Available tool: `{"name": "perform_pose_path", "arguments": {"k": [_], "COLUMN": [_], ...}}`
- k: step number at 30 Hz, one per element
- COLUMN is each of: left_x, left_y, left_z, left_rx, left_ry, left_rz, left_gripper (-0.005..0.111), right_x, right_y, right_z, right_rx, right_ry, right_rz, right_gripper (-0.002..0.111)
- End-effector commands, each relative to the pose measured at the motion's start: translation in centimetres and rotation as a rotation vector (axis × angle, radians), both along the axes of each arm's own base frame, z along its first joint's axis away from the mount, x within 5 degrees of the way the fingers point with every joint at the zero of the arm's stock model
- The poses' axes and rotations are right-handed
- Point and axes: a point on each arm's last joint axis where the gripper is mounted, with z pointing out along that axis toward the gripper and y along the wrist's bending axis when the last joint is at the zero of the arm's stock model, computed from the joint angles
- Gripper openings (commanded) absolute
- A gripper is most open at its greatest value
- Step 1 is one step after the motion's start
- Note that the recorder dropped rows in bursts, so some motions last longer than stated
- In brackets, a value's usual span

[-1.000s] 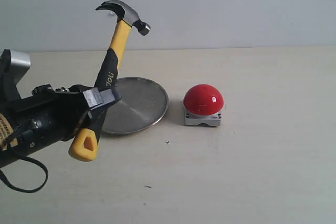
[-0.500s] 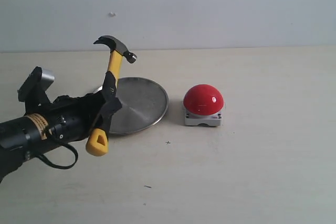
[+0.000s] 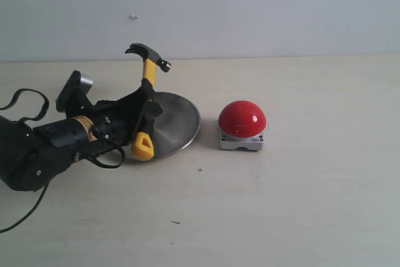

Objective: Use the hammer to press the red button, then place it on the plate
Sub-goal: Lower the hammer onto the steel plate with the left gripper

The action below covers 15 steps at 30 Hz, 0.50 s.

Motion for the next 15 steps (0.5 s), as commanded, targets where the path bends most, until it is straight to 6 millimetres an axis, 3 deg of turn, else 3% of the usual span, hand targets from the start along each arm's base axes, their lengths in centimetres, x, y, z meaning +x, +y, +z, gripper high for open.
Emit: {"name": "perform_pose_path", "arguments": {"k": [1,10,15], "left_x": [1.5,2.5,2.3], "left_y": [-0.8,-1.3,-1.4], "left_z": [-0.1,-2.4,-2.5], "left_rx": [-0.045,0.007,0.015], "left_ry": [-0.042,0.059,0.063], "left_rz": [-0.002,0.008,-0.021], "left_gripper": [0.0,0.0,0.0], "right_x": [0.0,0.0,0.0], "right_y": [0.0,0.0,0.0], "right_z": [0.0,0.0,0.0], "right_rx": [0.001,0.001,0.001], "right_ry": [-0.01,-0.01,-0.01], "right_rz": [-0.004,-0.004,-0.004], "right_gripper": [0.0,0.0,0.0]}}
